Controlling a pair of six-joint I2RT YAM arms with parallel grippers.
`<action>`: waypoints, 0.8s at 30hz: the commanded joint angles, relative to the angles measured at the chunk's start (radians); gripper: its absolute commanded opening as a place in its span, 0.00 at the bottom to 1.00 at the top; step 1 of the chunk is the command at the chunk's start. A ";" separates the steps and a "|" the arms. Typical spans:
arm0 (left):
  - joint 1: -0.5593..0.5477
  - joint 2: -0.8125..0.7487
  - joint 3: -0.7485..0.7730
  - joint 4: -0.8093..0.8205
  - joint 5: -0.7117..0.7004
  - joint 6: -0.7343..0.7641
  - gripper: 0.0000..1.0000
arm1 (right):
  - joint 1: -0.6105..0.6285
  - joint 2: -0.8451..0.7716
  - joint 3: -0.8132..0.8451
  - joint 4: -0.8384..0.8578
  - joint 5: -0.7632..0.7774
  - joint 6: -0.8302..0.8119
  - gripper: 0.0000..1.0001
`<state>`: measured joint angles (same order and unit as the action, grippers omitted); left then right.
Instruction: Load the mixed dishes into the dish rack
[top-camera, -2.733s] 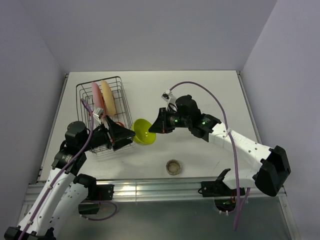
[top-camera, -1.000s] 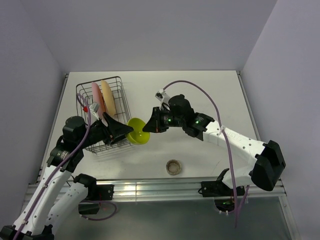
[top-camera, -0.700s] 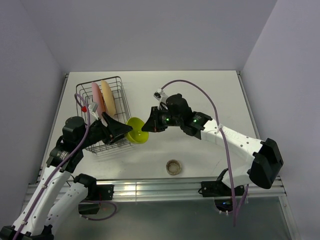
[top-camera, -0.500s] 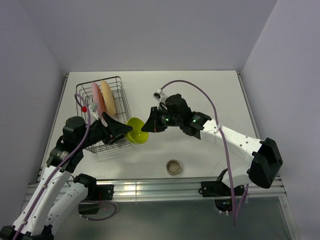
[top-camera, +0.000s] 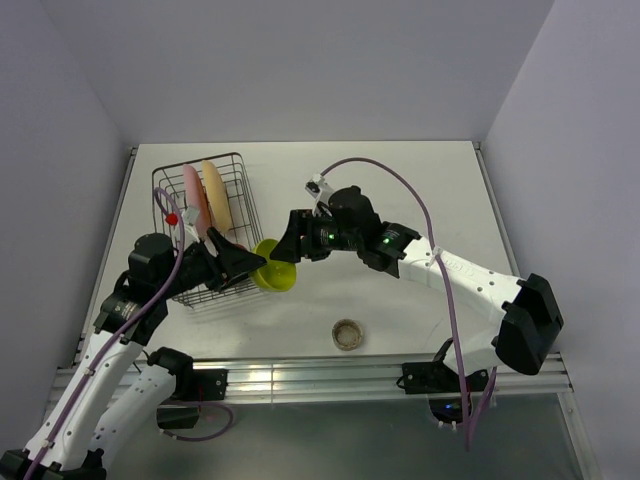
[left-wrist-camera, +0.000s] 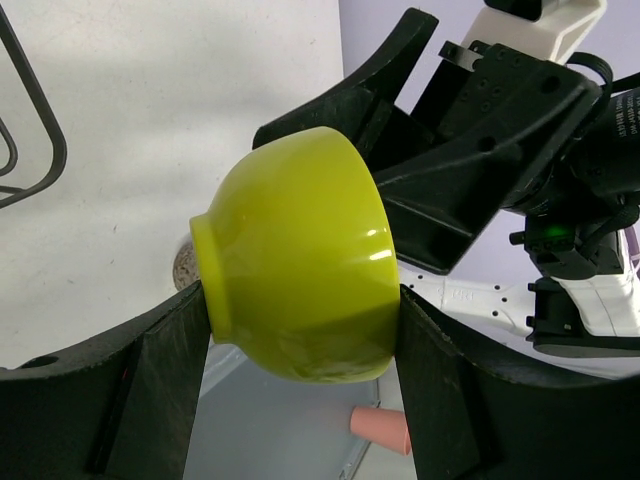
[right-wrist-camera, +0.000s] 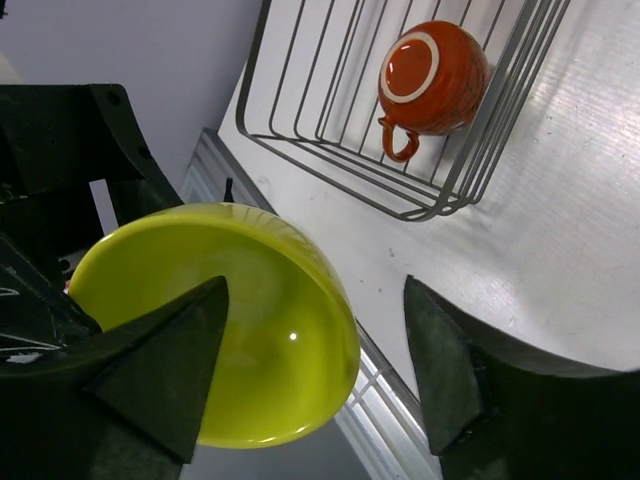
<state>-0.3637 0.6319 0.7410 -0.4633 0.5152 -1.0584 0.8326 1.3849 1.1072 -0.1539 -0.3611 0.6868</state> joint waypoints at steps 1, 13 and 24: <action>-0.003 -0.017 0.032 0.023 0.005 0.023 0.00 | 0.000 -0.014 0.029 0.050 0.016 0.000 0.79; -0.003 0.049 0.257 -0.299 -0.297 0.225 0.00 | -0.092 -0.093 -0.059 -0.041 0.137 -0.007 0.91; -0.003 0.166 0.373 -0.543 -0.740 0.360 0.00 | -0.136 -0.158 -0.104 -0.107 0.182 -0.049 0.91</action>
<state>-0.3645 0.7670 1.0584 -0.9337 -0.0422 -0.7631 0.7021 1.2713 1.0073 -0.2623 -0.1989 0.6636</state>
